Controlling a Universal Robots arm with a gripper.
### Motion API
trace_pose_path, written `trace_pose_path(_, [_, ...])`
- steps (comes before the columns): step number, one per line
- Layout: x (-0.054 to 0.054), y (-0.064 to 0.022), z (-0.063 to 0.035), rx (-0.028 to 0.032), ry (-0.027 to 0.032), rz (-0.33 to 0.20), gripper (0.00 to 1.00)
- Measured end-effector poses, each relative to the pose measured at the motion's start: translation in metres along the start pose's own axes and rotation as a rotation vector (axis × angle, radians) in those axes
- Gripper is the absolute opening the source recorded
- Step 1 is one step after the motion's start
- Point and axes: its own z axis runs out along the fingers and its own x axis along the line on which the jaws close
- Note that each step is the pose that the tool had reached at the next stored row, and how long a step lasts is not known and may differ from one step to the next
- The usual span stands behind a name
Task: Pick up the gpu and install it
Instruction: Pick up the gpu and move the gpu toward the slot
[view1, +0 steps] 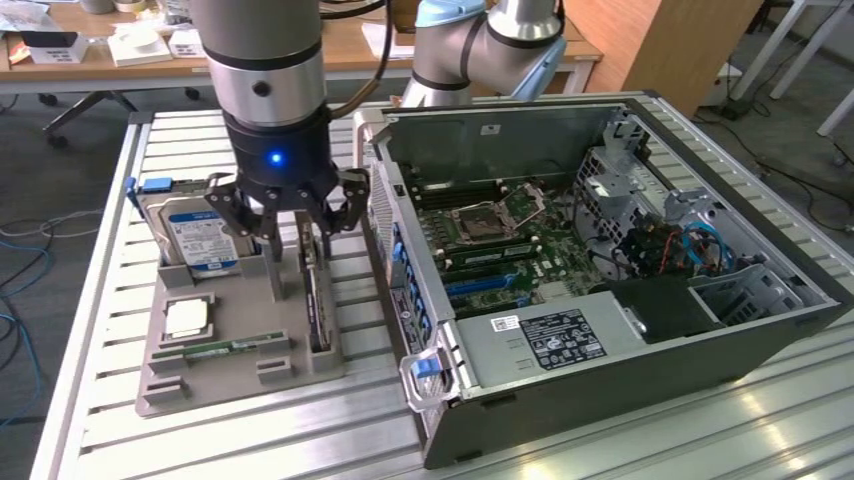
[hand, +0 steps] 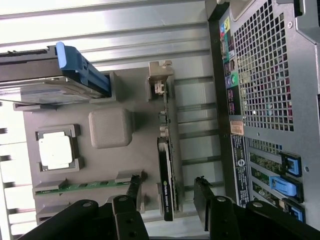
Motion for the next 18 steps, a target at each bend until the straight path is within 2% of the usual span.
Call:
trace_pose_path(14, [-0.0042,0.0006,0.0002,0.0001,0.0001,0.0,0.55])
trace_pose_path(18, [-0.0041,0.0004,0.0061,0.0,0.0,0.0,0.55])
